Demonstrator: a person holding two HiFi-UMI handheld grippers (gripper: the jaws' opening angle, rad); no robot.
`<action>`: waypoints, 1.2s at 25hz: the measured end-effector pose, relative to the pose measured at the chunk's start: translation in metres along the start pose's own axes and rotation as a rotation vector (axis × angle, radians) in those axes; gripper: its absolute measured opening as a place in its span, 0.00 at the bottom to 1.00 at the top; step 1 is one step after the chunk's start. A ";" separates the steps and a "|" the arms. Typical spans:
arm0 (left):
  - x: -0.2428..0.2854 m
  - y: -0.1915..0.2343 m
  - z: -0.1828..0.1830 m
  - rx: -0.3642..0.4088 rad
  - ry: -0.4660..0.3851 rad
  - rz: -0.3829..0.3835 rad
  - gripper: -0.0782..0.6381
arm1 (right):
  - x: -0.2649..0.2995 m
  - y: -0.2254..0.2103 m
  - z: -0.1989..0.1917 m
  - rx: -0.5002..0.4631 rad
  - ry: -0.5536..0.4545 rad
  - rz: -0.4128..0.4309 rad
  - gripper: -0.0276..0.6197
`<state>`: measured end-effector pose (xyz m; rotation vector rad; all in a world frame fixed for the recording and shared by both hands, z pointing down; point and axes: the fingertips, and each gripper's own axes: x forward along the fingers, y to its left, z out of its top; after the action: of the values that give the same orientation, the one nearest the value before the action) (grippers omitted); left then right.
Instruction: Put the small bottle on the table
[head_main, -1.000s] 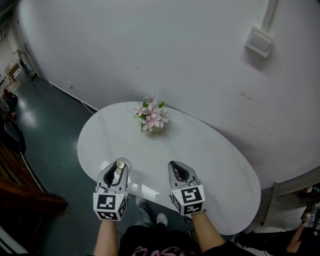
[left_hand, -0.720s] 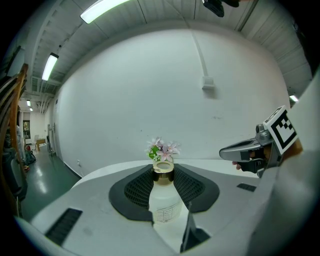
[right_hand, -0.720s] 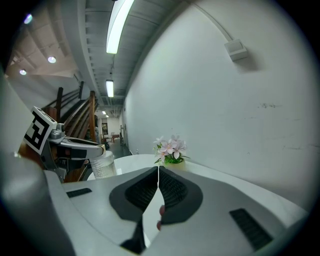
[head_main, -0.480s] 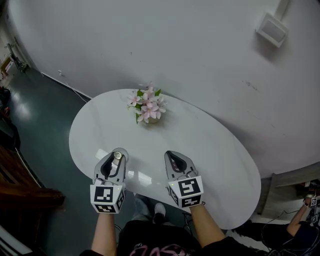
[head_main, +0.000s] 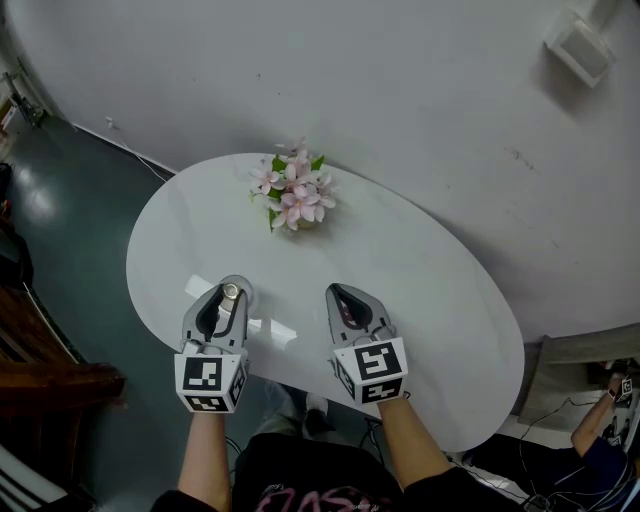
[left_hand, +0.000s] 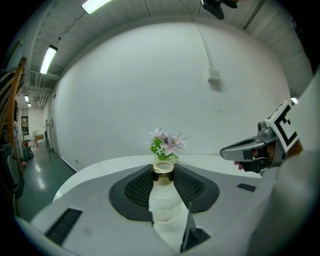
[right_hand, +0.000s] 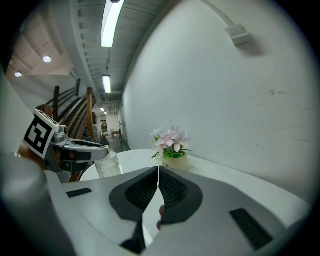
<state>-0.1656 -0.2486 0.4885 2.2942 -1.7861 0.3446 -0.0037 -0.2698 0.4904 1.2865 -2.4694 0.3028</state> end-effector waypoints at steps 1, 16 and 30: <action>0.002 0.001 -0.001 0.001 0.001 -0.001 0.29 | 0.003 0.000 0.000 0.002 0.001 0.001 0.15; 0.033 0.016 -0.018 -0.006 0.032 -0.006 0.29 | 0.038 0.000 -0.010 0.022 0.035 0.013 0.15; 0.058 0.029 -0.037 -0.025 0.065 -0.010 0.29 | 0.070 0.002 -0.022 0.040 0.075 0.025 0.15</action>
<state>-0.1821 -0.2972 0.5428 2.2483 -1.7373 0.3884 -0.0386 -0.3137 0.5377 1.2376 -2.4295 0.4008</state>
